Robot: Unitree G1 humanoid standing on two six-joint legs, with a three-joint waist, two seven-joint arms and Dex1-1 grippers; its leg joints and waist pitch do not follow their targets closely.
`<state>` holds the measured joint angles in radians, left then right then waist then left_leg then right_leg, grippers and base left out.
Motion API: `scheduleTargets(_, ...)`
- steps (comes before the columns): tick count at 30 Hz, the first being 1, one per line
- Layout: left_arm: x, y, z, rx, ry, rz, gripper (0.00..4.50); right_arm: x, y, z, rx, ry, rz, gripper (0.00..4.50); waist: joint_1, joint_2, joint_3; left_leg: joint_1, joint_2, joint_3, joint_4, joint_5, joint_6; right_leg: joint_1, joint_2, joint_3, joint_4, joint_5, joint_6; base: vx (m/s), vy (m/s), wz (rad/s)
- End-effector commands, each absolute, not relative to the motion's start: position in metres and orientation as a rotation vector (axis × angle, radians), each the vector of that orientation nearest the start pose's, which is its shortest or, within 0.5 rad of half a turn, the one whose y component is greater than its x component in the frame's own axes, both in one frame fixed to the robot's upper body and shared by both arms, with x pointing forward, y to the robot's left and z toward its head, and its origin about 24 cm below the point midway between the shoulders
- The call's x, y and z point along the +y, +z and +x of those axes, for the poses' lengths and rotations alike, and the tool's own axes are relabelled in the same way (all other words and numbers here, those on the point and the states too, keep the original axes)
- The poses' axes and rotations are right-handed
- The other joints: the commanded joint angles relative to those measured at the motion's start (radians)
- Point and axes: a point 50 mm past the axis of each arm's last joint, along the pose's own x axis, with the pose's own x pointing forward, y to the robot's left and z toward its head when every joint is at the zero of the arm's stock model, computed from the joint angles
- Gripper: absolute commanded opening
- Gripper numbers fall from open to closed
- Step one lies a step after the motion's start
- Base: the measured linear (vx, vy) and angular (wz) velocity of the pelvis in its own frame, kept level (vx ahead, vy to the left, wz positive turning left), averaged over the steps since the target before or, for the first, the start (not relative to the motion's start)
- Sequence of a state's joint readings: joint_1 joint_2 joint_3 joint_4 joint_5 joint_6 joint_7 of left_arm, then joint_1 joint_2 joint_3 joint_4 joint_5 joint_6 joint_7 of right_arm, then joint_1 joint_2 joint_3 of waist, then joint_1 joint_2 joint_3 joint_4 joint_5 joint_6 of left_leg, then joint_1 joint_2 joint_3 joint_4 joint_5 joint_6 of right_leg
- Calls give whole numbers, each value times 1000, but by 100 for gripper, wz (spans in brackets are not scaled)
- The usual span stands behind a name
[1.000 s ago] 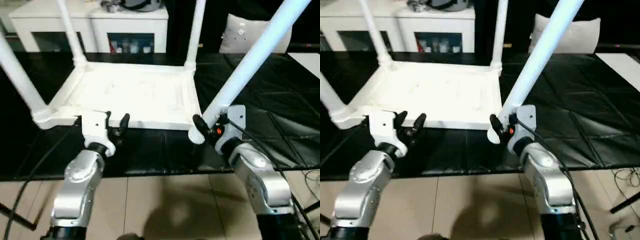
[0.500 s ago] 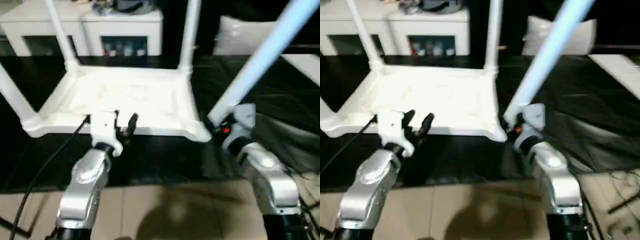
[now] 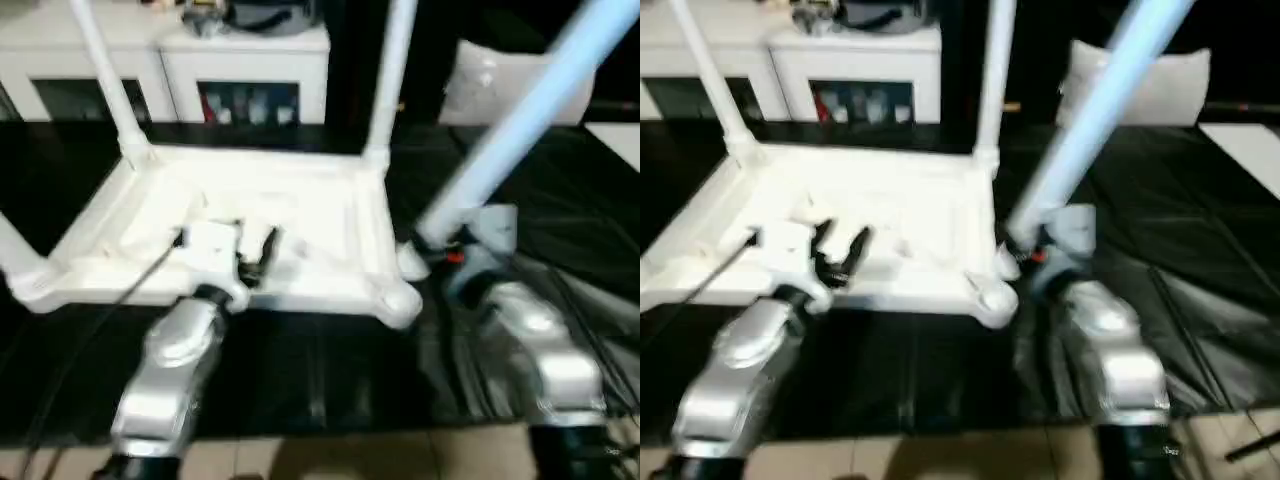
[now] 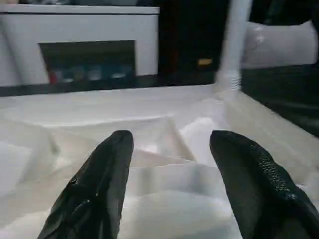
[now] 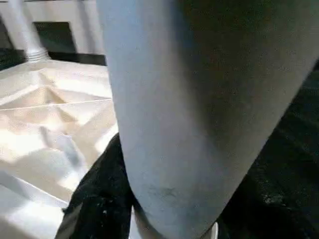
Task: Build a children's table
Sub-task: Move to table
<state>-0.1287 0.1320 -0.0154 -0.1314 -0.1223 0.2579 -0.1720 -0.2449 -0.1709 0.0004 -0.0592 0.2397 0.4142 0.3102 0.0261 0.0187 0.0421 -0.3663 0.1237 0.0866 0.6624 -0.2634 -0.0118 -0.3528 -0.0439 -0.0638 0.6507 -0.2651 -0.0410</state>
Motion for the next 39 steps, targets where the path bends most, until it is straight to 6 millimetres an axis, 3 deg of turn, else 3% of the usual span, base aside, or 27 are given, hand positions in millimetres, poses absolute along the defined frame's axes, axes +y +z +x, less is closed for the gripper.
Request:
scheduleTargets(1, 142, 84, 276, -6, -268, 18, 294, -154, 88, 293, 97, 376, 50, 187, -12, 10, -78, 115, 147, -103, -40, 730, 342, -84, -89, 55, -12, 199, -18, 101, 55, 3)
scheduleTargets(2, 141, 85, 276, -3, -266, 27, 294, -154, 88, 293, 97, 376, 51, 187, 2, -25, -84, 46, 73, -53, -7, 816, 274, -25, -117, 95, -26, 451, -35, 89, 33, 1)
scheduleTargets(3, 141, 84, 276, 1, -267, 50, 294, -154, 88, 293, 98, 375, 52, 187, 13, -37, -92, 10, 35, -29, -8, 800, 234, 19, -98, 102, -3, 639, -43, 89, 33, 1)
scheduleTargets(4, 141, 84, 276, 1, -267, 52, 294, -154, 88, 293, 98, 375, 53, 187, 31, -30, -90, -23, 22, -11, -29, 668, 156, 50, -69, 88, 5, 831, -84, 0, 0, 0)
scheduleTargets(5, 140, 84, 276, 2, -268, 64, 294, -154, 88, 293, 98, 375, 53, 187, 29, -20, -86, -14, 48, -14, -42, 551, 106, 42, -41, 64, 1, 759, -169, 0, 0, 0)
scheduleTargets(6, 140, 84, 276, 3, -269, 70, 294, -154, 88, 292, 99, 374, 52, 187, 26, -5, -83, -7, 71, -28, -53, 523, 99, 36, -33, 46, 7, 646, -217, 0, 0, 0)
scheduleTargets(7, 140, 83, 276, 6, -269, 69, 294, -154, 87, 292, 99, 374, 52, 187, 11, 21, -78, 37, 159, -85, -92, 458, 164, -14, -32, 19, 17, 288, -251, -40, -64, -3)
scheduleTargets(8, 140, 83, 276, 8, -269, 58, 294, -153, 87, 292, 99, 372, 52, 187, -9, 26, -73, 50, 222, -123, -126, 388, 309, -34, -46, 11, 34, 30, -215, -73, -103, 0)
scheduleTargets(9, 141, 82, 276, 14, -268, 39, 294, -153, 87, 292, 99, 372, 51, 187, -6, 30, -71, 51, 231, -124, -129, 357, 368, -42, -51, 9, 40, -24, -201, -73, -103, 0)
scheduleTargets(10, 141, 82, 276, 21, -268, 44, 294, -154, 87, 292, 99, 370, 49, 187, -9, 6, -62, 17, 196, -98, -132, 213, 437, -23, -78, 34, 18, -29, -224, -93, -123, -5)
scheduleTargets(11, 141, 81, 276, 22, -268, 45, 294, -154, 87, 292, 99, 370, 49, 187, -9, 6, -62, 17, 196, -98, -132, 213, 437, -23, -78, 34, 18, -29, -224, -119, -127, -7)
scheduleTargets(12, 141, 82, 276, 19, -275, 51, 294, -154, 87, 292, 99, 369, 48, 187, 10, -35, -50, -40, 70, -15, -49, 74, 329, 5, -119, 76, -97, -66, -272, -119, -127, -7)
scheduleTargets(13, 139, 82, 275, 17, -309, 57, 294, -155, 88, 293, 99, 365, 45, 187, 53, -42, -47, -26, 12, 34, 36, 19, 138, 20, -173, 97, -166, -441, -145, -123, -131, -3)
scheduleTargets(14, 139, 82, 275, 18, -316, 56, 294, -155, 88, 293, 98, 364, 44, 187, 57, -59, -32, -37, 8, 38, 17, 33, 49, 15, -141, 104, -178, -674, 55, -94, -136, -4)
scheduleTargets(15, 137, 82, 275, 22, -347, 57, 294, -157, 88, 293, 97, 360, 39, 187, 66, -49, -31, -38, 20, 31, -5, 24, 29, 22, -146, 113, -172, -715, 113, -94, -136, -4)
scheduleTargets(16, 136, 82, 275, 26, -367, 60, 294, -158, 88, 294, 97, 356, 38, 187, 65, -35, -31, -25, 43, 26, -52, 2, 5, 17, -130, 95, -165, -677, 135, -80, -102, -6)
scheduleTargets(17, 136, 81, 276, 32, -393, 72, 294, -160, 88, 294, 96, 348, 36, 187, 60, -41, -26, -25, 47, 26, -72, -22, 2, 11, -106, 78, -163, -637, 147, -69, -62, -4)
scheduleTargets(18, 136, 81, 277, 35, -413, 88, 294, -162, 89, 295, 93, 342, 32, 187, 63, -30, -37, -10, 58, 26, -92, -48, -17, 14, -84, 59, -153, -528, 142, -69, -62, -4)
scheduleTargets(20, 134, 80, 282, 43, -495, 140, 294, -167, 91, 295, 84, 354, 53, 187, 66, -12, -43, 13, 80, 27, -116, -99, -10, 9, -78, 44, -151, -397, 71, -59, -16, 5)
scheduleTargets(22, 134, 81, 288, 52, -590, 178, 328, -172, 91, 295, 93, 379, 98, 187, 67, -2, -45, 13, 105, 20, -134, -112, -13, 14, -83, 38, -139, -292, 8, -27, 1, 3)
scheduleTargets(25, 135, 83, 293, 59, -645, 191, 347, -175, 93, 295, 92, 400, 95, 187, 68, 0, -48, 14, 115, 22, -138, -127, -16, 15, -96, 41, -129, -200, -68, -12, 52, 4)
scheduleTargets(26, 133, 85, 294, 68, -706, 199, 347, -177, 94, 294, 87, 413, 87, 187, 64, 17, -47, 14, 120, 21, -142, -140, -25, 15, -98, 40, -129, -160, -94, 5, 61, 0)
scheduleTargets(27, 131, 85, 296, 75, -763, 217, 332, -178, 95, 293, 84, 434, 96, 187, 63, 12, -50, 12, 120, 21, -142, -136, -25, 21, -101, 40, -125, -136, -104, 5, 61, 0)
scheduleTargets(28, 128, 85, 299, 87, -841, 242, 332, -180, 96, 292, 81, 449, 95, 187, 63, 33, -53, 10, 119, 20, -140, -126, -31, 22, -102, 42, -120, -76, -121, 8, 56, -2)
scheduleTargets(29, 126, 84, 301, 105, -903, 263, 310, -183, 96, 293, 86, 443, 91, 187, 62, 20, -51, 10, 113, 26, -138, -130, -24, 25, -105, 44, -123, -74, -122, 0, 0, 0)
scheduleTargets(32, 124, 80, 305, 150, -1022, 327, 304, -188, 96, 294, 91, 423, 59, 187, 64, 17, -55, 2, 107, 34, -133, -69, -14, 33, -113, 46, -114, -61, -133, 0, 0, 0)
scheduleTargets(39, 123, 70, 318, 277, -1196, 456, 233, -189, 98, 289, 92, 496, 43, 187, 65, 29, -57, 1, 103, 41, -124, -38, 13, 32, -113, 43, -125, -131, -112, 0, 0, 0)
